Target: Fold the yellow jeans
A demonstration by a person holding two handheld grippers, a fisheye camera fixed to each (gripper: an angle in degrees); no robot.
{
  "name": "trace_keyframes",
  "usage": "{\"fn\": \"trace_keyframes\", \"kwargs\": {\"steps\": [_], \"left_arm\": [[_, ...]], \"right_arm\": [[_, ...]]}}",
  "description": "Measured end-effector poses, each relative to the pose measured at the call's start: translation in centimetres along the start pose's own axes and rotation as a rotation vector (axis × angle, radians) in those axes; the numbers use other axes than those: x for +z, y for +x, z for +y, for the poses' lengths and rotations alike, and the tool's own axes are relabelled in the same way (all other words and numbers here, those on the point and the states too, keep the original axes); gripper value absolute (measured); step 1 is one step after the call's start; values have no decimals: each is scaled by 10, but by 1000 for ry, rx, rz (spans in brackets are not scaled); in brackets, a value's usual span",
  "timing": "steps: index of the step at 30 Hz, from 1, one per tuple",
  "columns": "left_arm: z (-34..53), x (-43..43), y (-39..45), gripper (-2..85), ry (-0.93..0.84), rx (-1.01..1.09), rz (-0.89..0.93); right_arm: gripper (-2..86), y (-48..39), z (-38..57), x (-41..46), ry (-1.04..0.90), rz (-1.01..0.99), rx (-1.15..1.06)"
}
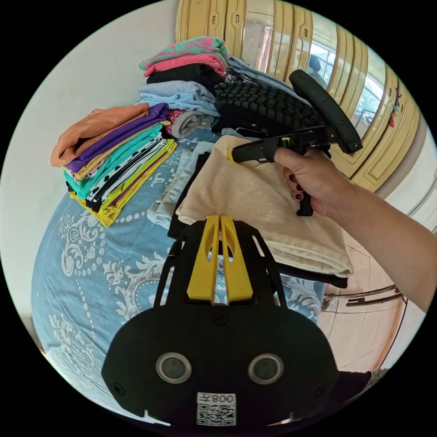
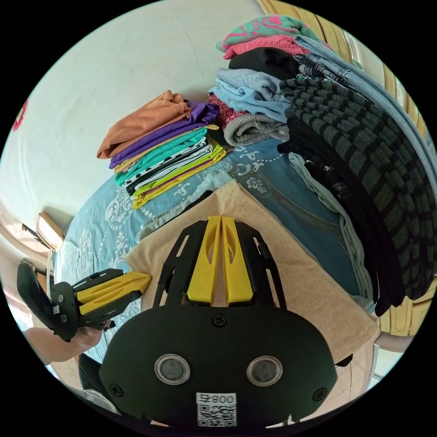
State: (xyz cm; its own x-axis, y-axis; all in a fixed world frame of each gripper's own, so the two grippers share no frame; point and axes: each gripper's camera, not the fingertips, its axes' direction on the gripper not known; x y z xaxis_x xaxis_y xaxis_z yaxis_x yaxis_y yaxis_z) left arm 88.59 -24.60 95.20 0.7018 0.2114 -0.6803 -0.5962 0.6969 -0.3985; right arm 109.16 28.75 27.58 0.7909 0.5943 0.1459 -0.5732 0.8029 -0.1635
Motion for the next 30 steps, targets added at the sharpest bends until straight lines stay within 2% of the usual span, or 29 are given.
{"fn": "trace_keyframes", "kwargs": {"steps": [5, 7, 12, 18, 22, 26, 30], "left_arm": [[9, -5, -45, 2, -32, -140, 288], [16, -10, -54, 2, -25, -165, 338], [47, -27, -50, 1, -13, -93, 299], [100, -22, -39, 1, -149, -25, 210], [131, -10, -29, 0, -276, 28, 156], [149, -13, -27, 0, -262, -6, 132], [160, -18, -19, 1, -268, 16, 71]], "right_arm": [[2, 2, -7, -15, 19, -97, 56], [2, 4, -7, -19, 28, -132, 70], [3, -10, -11, -28, 33, -87, 47], [9, -29, -9, -57, 63, -68, -26], [29, -34, -9, -112, 256, 111, -76], [98, -27, -31, -164, 397, 304, -66], [111, -16, -54, -182, 396, 389, -43]]}}
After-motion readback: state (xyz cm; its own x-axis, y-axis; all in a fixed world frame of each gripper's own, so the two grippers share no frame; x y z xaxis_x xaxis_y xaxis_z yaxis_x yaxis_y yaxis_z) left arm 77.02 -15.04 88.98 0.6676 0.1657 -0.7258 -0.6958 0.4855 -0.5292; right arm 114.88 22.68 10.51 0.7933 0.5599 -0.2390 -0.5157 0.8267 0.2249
